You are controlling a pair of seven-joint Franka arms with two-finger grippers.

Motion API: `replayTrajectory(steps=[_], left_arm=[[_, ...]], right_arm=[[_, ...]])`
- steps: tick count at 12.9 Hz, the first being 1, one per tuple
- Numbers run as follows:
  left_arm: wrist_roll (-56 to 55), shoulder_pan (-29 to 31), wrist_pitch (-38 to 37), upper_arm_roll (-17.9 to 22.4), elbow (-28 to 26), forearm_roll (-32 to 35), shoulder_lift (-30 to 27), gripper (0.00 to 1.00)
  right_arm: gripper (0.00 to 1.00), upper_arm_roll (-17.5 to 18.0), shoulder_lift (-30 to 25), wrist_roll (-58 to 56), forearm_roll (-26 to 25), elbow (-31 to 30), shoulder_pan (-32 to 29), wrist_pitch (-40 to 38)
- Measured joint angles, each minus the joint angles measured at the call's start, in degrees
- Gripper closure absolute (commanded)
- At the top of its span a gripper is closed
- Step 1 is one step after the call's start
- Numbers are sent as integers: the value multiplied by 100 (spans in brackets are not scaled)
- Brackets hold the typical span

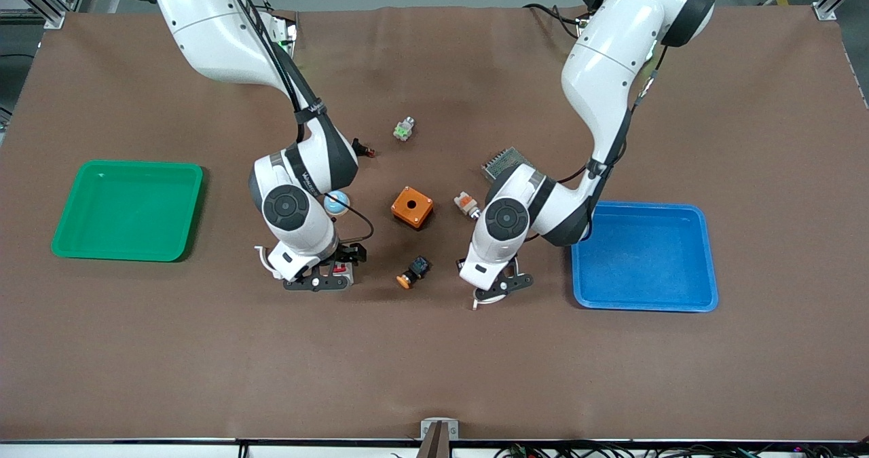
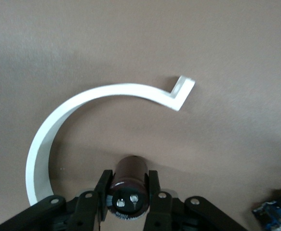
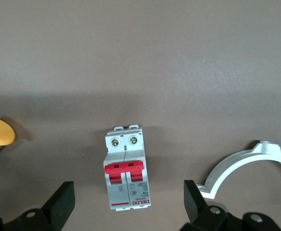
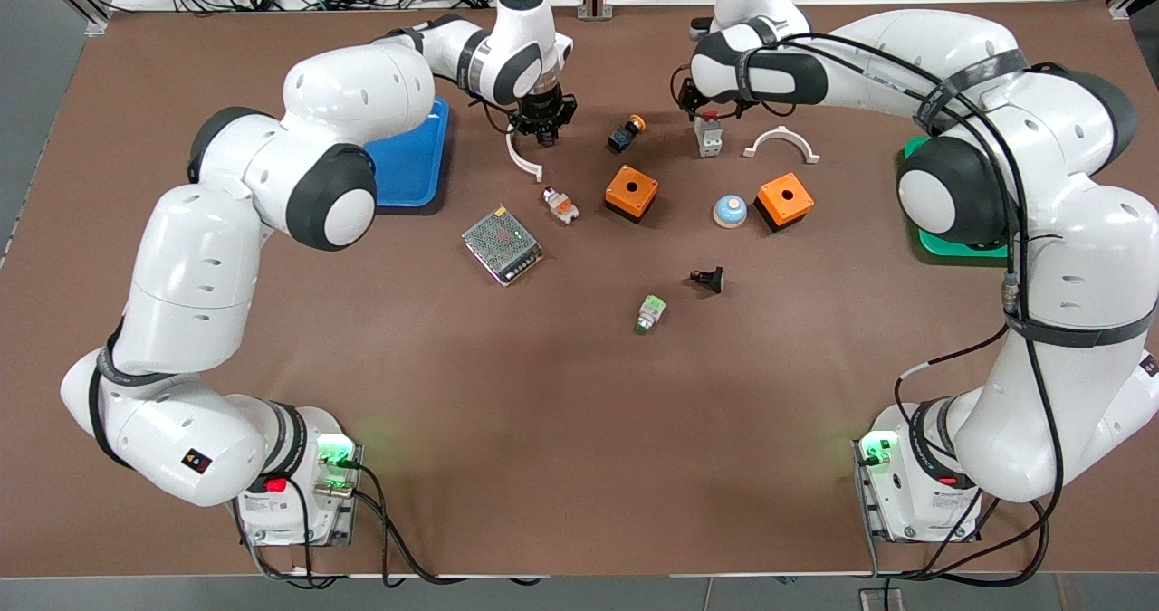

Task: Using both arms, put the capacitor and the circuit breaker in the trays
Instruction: 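Carry the capacitor to the blue tray with the left gripper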

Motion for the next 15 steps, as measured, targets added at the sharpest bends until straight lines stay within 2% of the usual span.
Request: replayTrajectory(steps=[2,3,6,9,10,11,12,14,15], left_arm=[[3,60,8,68,131,0,-112,100],[6,161,-8,123,151,0,-235,100],[623,796,-585,157,109,1,-773,100],[1349,1492,-946,160,-426,3,-1337,100],[1603,1711,-950,158,-726,3,-1503,100],[1842,1924,-947,158,-1042,3,-1648,100],[2060,2140,-915,155,-1376,3,-1767,100],[2294,2463,-594,147,-1990,3,-1871,98],[2343,2545,-337,145,-2274,3,-1873,97]], right_arm=[[2,9,139,4,1,0,25,21],[7,12,186,5,2,3,40,35],[10,13,220,14,3,34,48,39],[17,11,235,14,3,42,46,37],[23,12,250,15,3,42,46,37],[38,13,269,15,3,43,47,36],[47,11,288,15,3,43,46,36],[78,7,303,15,3,54,42,38],[86,2,303,16,3,83,36,41]])
